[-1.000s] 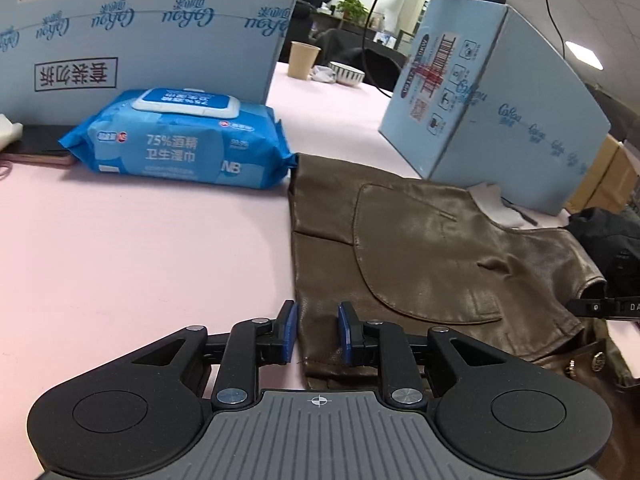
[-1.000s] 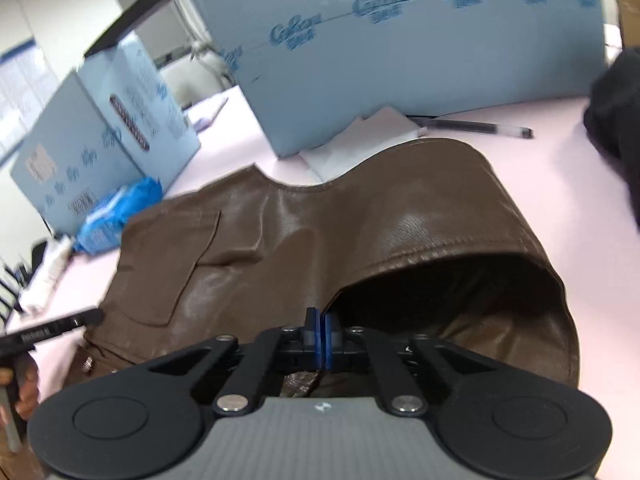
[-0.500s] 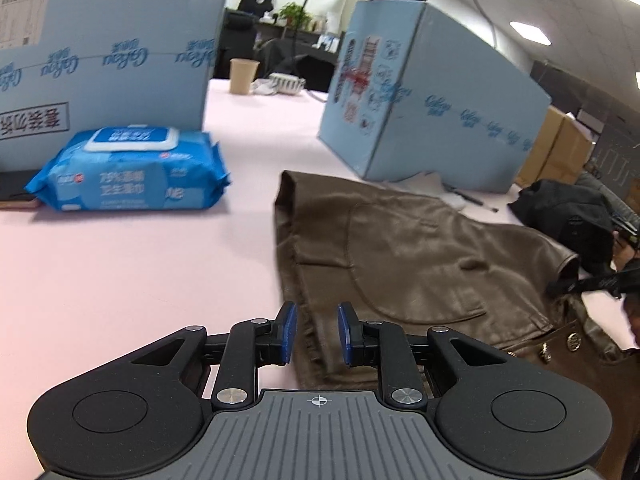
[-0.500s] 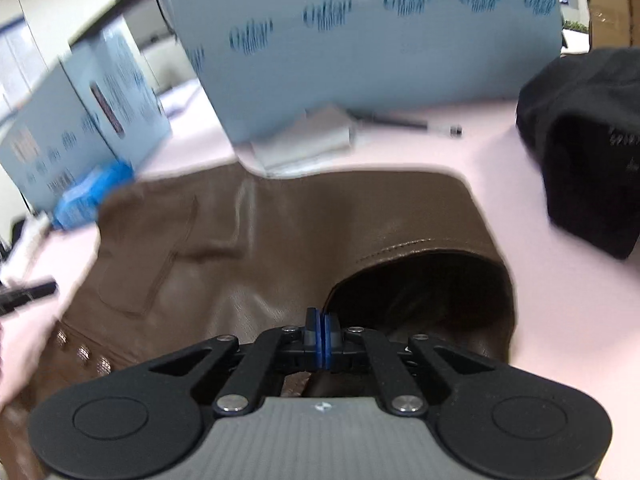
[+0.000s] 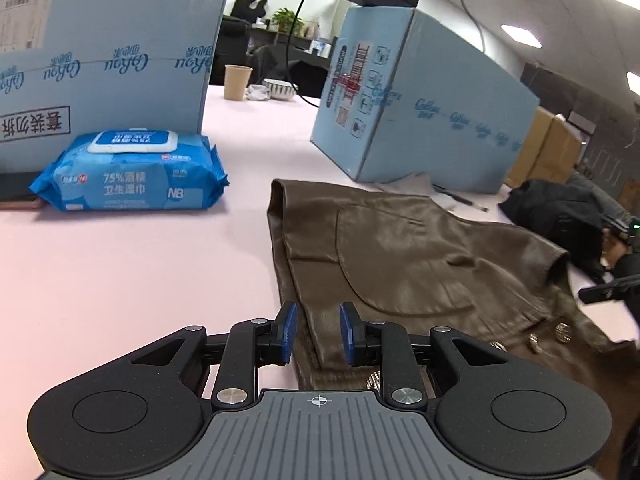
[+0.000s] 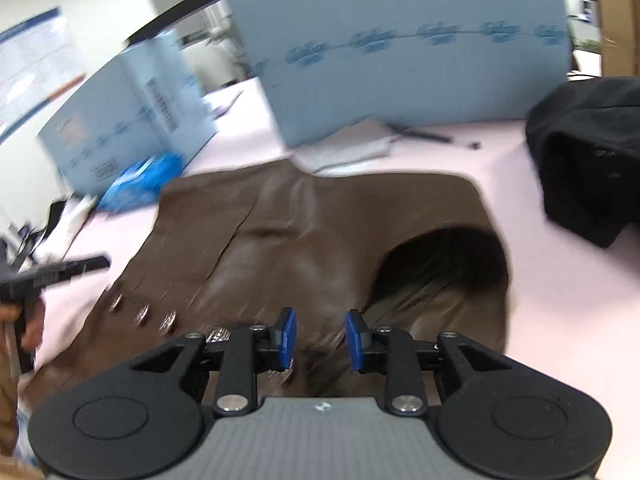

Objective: Fold clothes

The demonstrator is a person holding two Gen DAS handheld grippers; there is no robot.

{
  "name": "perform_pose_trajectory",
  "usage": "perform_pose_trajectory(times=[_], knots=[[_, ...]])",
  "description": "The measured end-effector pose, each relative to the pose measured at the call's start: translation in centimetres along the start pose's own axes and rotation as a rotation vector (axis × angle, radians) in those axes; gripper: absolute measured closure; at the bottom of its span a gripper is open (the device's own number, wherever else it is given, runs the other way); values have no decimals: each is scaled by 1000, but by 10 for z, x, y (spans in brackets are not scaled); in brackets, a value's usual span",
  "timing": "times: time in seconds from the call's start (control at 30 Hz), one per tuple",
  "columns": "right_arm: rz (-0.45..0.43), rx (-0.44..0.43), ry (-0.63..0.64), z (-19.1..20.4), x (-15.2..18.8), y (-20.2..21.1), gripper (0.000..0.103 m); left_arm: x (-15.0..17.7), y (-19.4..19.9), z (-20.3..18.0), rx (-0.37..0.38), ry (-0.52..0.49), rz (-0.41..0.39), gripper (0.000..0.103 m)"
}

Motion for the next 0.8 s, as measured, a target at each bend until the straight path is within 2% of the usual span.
perform_pose_trajectory(times=[0.1,0.13,0.17,0.27,0.37,0.6,0.63,0.73,0.8], knots=[[-5,47,107,15,16,-8,64,18,4,-1,-29,-26,31,75],[-12,65,137,18,19,-11,63,21,5,-3,-40,-50,32,66],[-16,81,175,23,22,-15,63,25,7,-4,-51,-73,34,60],[-29,75,234,34,26,-16,69,31,8,-11,-50,-123,34,57],[-29,89,271,39,29,-19,80,34,2,-16,-30,-147,61,57],[-45,80,256,37,34,-17,91,34,-4,-24,-25,-165,67,59],[-49,77,254,36,34,-17,92,35,-6,-25,-33,-166,77,66],[-58,67,245,35,34,-16,93,37,-8,-20,-51,-142,77,71],[-63,63,239,35,33,-16,94,37,-6,-16,-53,-118,64,79]])
Point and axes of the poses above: each gripper's, at about its wrist camera, not at the fingertips, and y roughly against the way its jaws point, z to its left, x to its underside, the point moved 10 cm from there along -y, roughly the way its jaws point, and after that the axes turned 13 degrees about x, right-handed, at the moved point
